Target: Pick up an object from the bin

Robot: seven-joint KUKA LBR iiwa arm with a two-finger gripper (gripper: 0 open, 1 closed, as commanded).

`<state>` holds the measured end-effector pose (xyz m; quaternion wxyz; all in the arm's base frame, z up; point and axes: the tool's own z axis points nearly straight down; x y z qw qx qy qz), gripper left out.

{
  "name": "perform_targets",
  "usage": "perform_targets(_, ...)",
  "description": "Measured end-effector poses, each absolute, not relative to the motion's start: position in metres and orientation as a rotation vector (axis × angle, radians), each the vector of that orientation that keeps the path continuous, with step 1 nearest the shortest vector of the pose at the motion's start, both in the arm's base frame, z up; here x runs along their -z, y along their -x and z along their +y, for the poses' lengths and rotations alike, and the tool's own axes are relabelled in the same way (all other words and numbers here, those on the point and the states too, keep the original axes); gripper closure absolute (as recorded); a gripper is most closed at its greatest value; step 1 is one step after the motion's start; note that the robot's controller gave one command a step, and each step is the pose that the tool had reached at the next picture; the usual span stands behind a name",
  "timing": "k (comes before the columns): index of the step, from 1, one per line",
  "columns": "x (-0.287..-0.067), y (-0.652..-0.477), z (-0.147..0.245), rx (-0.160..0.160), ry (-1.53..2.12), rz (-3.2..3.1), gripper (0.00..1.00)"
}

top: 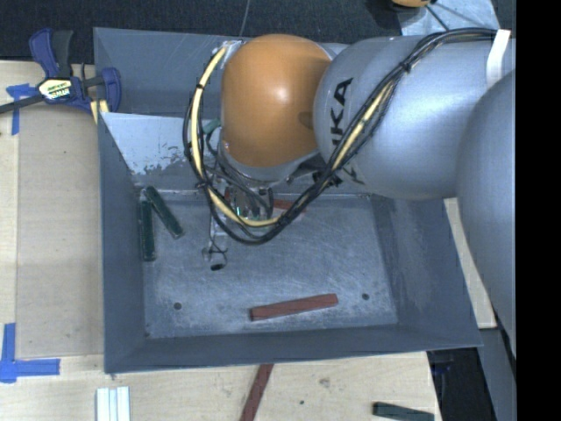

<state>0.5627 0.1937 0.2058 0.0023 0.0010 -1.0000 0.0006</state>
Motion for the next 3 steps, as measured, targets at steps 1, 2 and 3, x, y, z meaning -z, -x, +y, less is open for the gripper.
perform_targets(1, -0.210, -0.565, 0.193, 0.002, 0.000, -3.145, 0.00)
perform_targets(2, -0.176, -0.589, 0.208, 0.006, -0.095, -3.154, 0.00)
perform_targets(3, -0.144, -0.602, 0.232, 0.000, -0.357, -3.123, 0.00)
